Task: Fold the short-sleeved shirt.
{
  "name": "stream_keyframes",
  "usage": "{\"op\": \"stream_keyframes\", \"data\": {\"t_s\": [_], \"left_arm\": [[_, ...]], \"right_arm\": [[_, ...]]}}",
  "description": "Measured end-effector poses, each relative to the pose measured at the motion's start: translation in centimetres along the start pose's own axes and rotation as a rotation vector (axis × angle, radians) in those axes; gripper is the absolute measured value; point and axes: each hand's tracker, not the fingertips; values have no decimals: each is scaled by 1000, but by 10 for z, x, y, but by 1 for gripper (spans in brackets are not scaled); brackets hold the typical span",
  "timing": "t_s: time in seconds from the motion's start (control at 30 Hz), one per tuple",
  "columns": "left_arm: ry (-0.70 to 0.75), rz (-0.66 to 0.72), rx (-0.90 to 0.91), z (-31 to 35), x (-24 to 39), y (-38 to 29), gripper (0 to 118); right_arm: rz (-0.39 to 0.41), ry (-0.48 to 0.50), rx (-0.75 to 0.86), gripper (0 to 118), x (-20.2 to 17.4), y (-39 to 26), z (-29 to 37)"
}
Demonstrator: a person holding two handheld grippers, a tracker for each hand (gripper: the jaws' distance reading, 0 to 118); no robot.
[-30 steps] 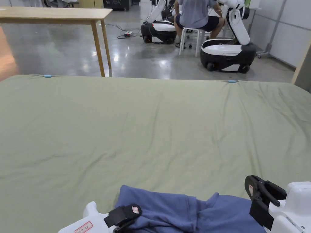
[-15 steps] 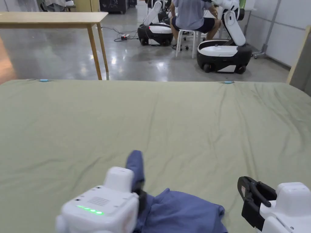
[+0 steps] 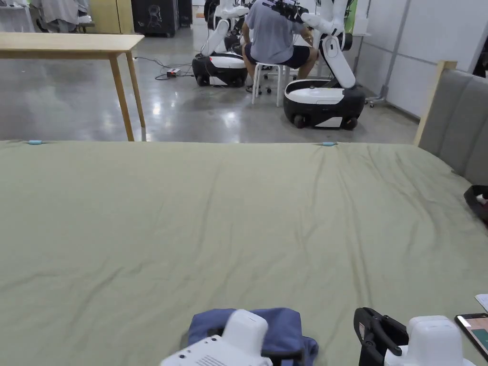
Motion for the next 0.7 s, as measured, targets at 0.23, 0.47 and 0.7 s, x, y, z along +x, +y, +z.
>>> {"op": "stream_keyframes", "data": {"t_s": [0.23, 0.47, 0.7], "left_arm": [[-18, 264, -207, -21, -55, -4, 12], [-135, 313, -275, -66, -20, -35, 12], [-59, 294, -146, 17, -59, -23, 12]], "right_arm": [[-51, 66, -83, 6, -17, -5, -18], [-188, 142, -231, 6, -23, -18, -48], [-363, 273, -448, 6, -17, -40, -110]]}}
